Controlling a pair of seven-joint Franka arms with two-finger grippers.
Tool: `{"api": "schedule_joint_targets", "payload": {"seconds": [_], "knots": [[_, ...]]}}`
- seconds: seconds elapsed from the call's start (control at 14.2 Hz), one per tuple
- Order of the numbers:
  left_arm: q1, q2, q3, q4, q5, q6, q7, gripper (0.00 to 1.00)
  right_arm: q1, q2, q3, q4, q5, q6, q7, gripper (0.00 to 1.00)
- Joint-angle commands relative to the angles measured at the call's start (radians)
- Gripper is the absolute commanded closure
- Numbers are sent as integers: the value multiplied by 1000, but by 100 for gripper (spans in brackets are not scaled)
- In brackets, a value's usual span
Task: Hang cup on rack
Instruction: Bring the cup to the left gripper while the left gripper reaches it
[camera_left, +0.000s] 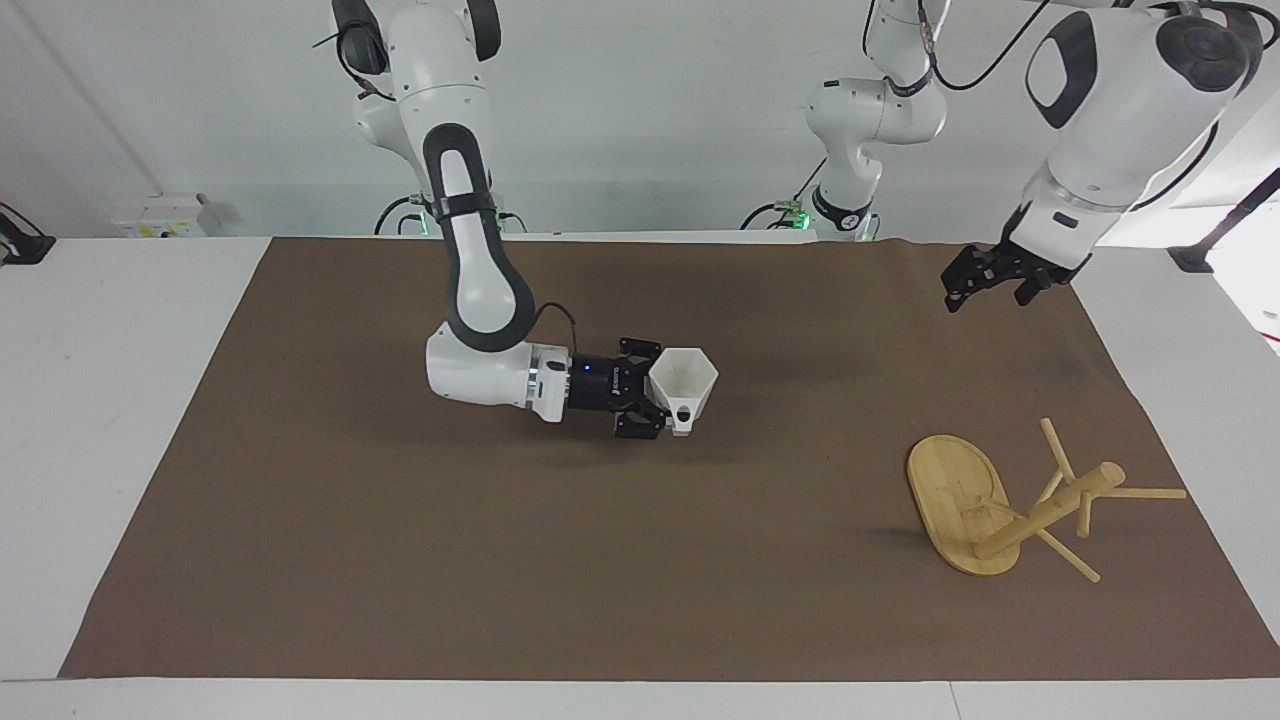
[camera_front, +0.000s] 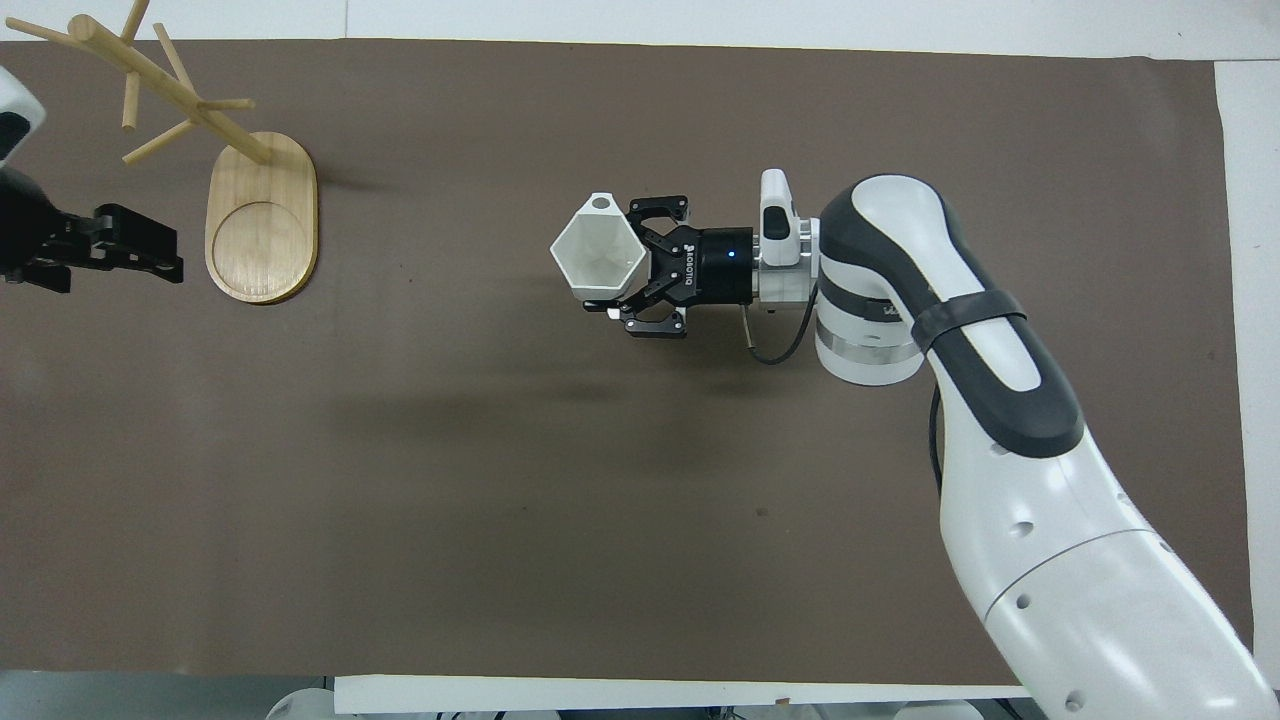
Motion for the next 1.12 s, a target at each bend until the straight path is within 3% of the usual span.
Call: {"api": "schedule_joint_targets", "payload": {"seconds": [0.0,0.35,0.49,0.91,1.05], "knots": [[-103,-16,6,-35,-16,60,-238,0,70,-4,-5,2,74,63,-14,63],[-255,58,6,-28,-39,166,-592,0,131,-4,-5,0,151,115,-47,63],[-294,90,6,-29,-41,174,-634,0,142,-4,-5,0,153,123,-48,63],[-333,81,4,-121,-42,250,-670,2,142,-3,-5,0,151,126,-51,63],[-333,85,4,-153,-46,279,-673,12,142,-3,-5,0,153,128,-51,63]]}}
